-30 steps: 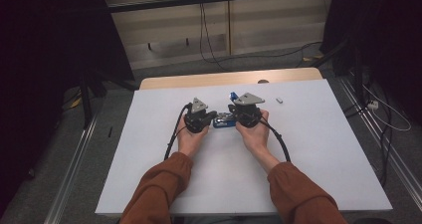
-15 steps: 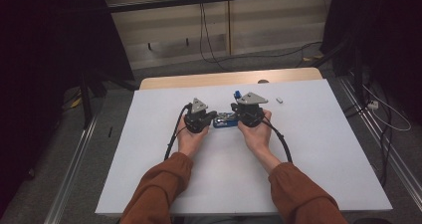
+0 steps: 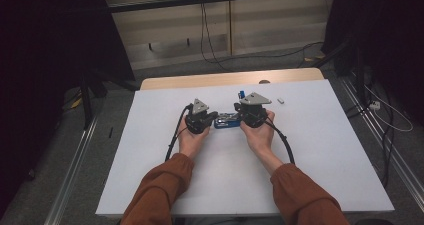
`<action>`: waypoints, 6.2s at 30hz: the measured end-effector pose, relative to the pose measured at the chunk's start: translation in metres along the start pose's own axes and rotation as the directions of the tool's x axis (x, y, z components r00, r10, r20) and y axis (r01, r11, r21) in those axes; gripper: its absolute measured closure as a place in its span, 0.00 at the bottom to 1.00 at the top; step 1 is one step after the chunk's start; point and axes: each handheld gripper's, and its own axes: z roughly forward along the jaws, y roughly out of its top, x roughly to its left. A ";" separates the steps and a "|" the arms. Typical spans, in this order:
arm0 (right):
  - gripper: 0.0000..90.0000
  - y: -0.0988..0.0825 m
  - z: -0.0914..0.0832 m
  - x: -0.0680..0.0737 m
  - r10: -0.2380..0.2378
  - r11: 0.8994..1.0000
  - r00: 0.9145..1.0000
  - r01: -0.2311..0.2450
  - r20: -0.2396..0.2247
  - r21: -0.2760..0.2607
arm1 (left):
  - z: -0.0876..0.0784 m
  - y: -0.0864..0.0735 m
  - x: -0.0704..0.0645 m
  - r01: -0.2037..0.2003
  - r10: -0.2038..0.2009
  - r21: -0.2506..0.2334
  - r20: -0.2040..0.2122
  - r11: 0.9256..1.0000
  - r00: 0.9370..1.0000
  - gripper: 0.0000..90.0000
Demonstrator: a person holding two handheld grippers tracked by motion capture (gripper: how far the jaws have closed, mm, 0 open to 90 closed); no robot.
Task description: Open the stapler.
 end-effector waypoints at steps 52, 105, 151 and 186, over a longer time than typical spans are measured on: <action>1.00 -0.003 -0.012 -0.020 0.055 0.998 0.998 -0.055 0.014 -0.022 | 0.000 -0.001 0.000 -0.001 0.001 -0.006 -0.002 1.000 1.000 1.00; 1.00 -0.024 -0.030 -0.067 0.097 0.995 0.989 -0.099 0.112 0.011 | -0.001 -0.002 -0.001 -0.003 0.003 -0.010 -0.009 1.000 1.000 1.00; 1.00 -0.036 -0.030 -0.079 0.094 0.993 0.990 -0.101 0.105 0.057 | -0.003 0.001 -0.003 0.013 -0.013 -0.039 -0.012 0.999 1.000 1.00; 0.27 -0.031 -0.063 -0.112 0.145 0.989 0.987 -0.144 0.068 -0.022 | -0.030 0.007 0.000 0.073 -0.075 -0.060 -0.033 0.996 0.997 0.11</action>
